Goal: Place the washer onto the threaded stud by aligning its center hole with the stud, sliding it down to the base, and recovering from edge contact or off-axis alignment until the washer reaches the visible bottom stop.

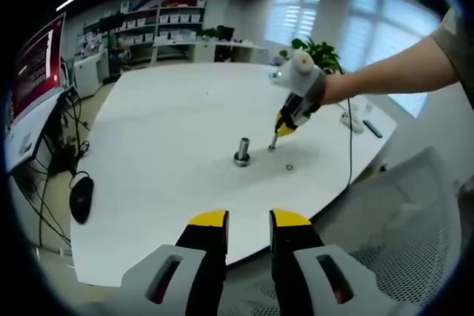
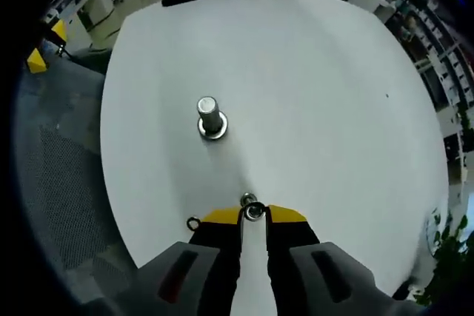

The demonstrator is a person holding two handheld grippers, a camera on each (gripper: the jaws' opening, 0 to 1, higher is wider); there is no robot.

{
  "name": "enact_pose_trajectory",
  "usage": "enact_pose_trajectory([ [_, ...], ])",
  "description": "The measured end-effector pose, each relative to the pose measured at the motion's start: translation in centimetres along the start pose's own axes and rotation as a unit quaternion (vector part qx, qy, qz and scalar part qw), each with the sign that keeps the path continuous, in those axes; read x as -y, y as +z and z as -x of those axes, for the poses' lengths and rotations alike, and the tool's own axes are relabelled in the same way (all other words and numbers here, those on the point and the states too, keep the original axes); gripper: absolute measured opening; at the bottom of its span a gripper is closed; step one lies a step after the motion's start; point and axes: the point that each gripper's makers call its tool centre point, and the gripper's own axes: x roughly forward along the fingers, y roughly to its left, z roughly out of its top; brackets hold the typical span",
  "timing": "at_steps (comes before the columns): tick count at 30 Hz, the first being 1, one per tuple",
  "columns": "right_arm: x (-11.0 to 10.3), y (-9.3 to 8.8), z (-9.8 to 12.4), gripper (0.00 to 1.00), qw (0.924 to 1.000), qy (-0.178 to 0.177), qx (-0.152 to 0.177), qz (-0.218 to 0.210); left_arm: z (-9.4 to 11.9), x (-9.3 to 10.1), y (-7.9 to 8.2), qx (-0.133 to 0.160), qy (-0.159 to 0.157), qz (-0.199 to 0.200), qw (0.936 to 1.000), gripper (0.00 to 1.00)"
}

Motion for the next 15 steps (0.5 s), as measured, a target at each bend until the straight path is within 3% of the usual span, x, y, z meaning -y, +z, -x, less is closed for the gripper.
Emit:
enact_pose_trajectory([
  [15, -0.6, -0.8, -2.8, 0.14, 0.9994, 0.027, -0.018, -0.013, 0.0, -0.1, -0.1, -0.002, 0.004, 0.004, 1.0000, 0.19],
])
